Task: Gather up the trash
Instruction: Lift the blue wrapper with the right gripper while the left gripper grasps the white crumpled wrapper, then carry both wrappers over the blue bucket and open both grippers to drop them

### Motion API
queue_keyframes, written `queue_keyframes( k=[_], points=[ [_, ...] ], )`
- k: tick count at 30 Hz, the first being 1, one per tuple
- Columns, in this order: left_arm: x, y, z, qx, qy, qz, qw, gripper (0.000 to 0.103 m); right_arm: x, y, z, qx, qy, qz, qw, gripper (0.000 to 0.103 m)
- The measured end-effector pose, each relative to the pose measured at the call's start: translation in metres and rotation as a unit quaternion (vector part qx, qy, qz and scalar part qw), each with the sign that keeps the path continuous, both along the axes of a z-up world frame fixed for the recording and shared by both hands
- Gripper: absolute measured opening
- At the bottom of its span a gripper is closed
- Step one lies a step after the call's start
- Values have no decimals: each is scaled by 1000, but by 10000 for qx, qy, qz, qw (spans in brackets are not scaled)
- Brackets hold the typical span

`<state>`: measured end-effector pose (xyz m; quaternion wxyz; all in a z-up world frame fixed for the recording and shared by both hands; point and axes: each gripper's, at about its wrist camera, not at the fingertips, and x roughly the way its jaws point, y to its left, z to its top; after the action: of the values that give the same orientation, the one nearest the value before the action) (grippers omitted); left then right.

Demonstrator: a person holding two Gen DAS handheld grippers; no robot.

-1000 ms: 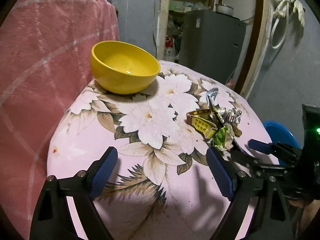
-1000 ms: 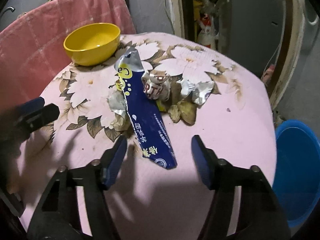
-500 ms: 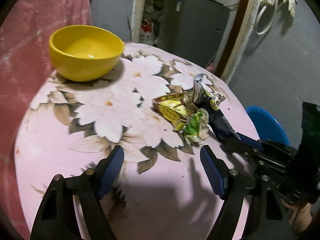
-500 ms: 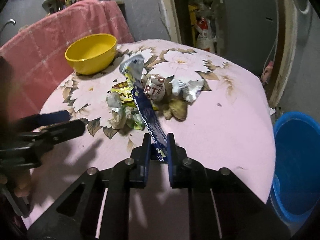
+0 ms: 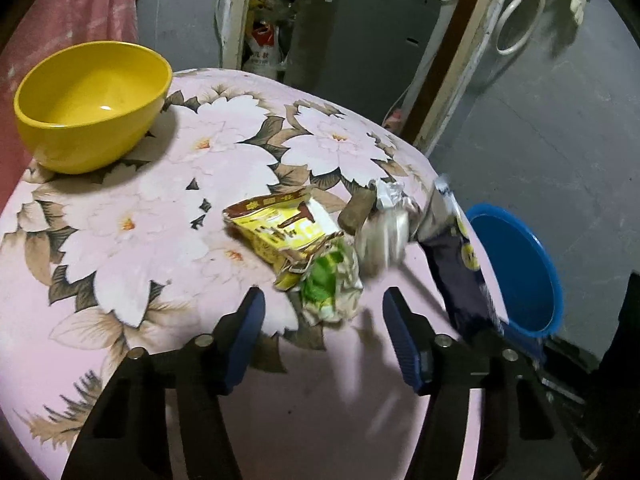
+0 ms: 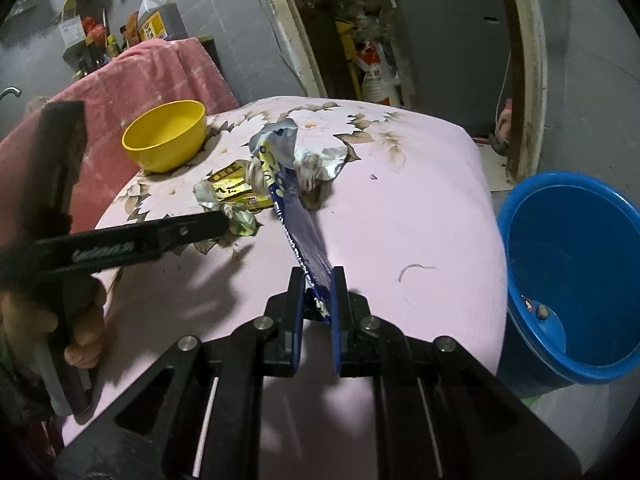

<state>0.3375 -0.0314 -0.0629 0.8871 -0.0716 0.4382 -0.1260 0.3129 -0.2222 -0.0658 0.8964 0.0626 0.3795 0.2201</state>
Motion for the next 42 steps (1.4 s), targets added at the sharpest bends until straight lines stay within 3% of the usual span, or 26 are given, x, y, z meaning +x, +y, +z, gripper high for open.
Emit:
queue_keyframes(
  k=[8, 12, 21, 29, 35, 42],
  points=[
    [2, 9, 3, -273, 74, 127, 9995, 19, -4, -3, -3, 92, 5, -34, 10000, 38],
    [-9, 12, 9, -332, 59, 155, 9993, 10, -8, -3, -1, 102, -25, -10, 9999, 37],
    [-43, 13, 25, -420, -249, 200, 9986, 8, -23, -1, 10, 250, -175, 40, 9995, 37],
    [-71, 11, 54, -524, -834, 231, 9949, 7, -38, -5, 33, 451, -548, -27, 9975, 37],
    [-84, -1, 87, -613, -1426, 83, 9879, 7, -50, -22, 60, 589, -1019, -261, 9927, 37],
    [-86, -40, 125, -605, -2209, -280, 9730, 7, -60, -59, 101, 812, -1674, -699, 9800, 37]
  ],
)
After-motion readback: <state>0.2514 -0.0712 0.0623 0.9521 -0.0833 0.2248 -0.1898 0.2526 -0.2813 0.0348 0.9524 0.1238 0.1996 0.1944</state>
